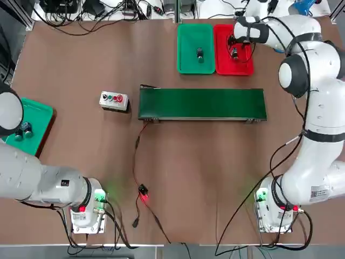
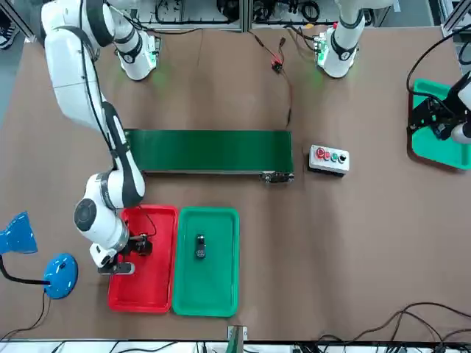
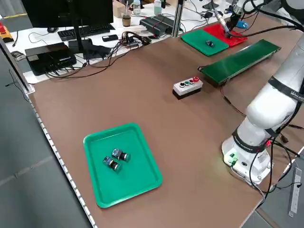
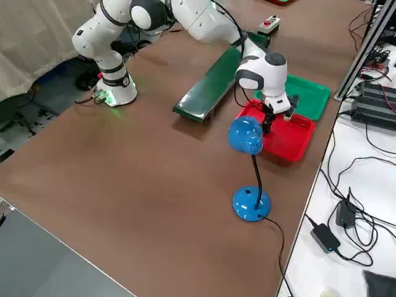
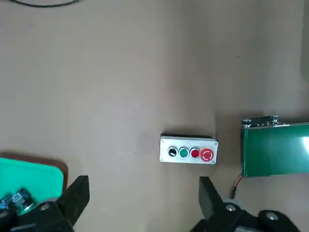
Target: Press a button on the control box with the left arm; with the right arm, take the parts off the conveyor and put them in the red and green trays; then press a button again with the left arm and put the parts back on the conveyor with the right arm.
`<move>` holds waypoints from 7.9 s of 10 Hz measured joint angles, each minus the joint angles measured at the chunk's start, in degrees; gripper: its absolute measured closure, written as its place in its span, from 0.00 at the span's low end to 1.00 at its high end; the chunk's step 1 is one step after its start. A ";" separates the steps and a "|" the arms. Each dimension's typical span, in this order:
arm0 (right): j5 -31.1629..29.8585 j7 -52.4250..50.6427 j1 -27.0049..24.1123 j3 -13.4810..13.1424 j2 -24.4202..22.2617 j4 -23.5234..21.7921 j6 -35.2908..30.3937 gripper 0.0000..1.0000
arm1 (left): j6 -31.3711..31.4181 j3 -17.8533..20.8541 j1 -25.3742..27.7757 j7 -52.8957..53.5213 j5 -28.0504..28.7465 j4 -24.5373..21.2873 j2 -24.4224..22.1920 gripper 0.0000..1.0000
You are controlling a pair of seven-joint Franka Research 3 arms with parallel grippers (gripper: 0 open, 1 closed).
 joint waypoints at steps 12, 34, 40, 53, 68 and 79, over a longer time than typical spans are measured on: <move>-1.07 -0.08 1.06 -0.24 -1.39 0.44 -8.65 0.67 | 0.00 -0.08 -0.04 0.00 0.00 0.02 0.00 0.00; -1.51 0.14 5.16 0.32 -41.27 -42.60 -22.52 0.67 | 0.00 -0.86 -0.29 0.00 0.00 0.22 0.00 0.00; -1.51 2.50 8.68 -0.03 -41.25 -50.47 -13.93 0.67 | 0.00 -0.85 -0.27 0.00 0.00 0.23 0.00 0.00; -2.09 2.41 8.58 -0.19 -40.26 -51.11 -10.81 0.58 | 0.00 -0.86 -0.31 0.00 0.00 0.23 0.00 0.00; 2.80 16.99 16.39 0.29 -13.26 -11.27 8.27 0.01 | 0.00 -0.91 -0.38 0.00 0.00 0.29 0.00 0.00; 2.79 25.35 21.50 -1.27 1.27 -6.61 30.83 0.03 | 0.00 -0.93 -0.41 0.00 0.00 0.29 0.00 0.00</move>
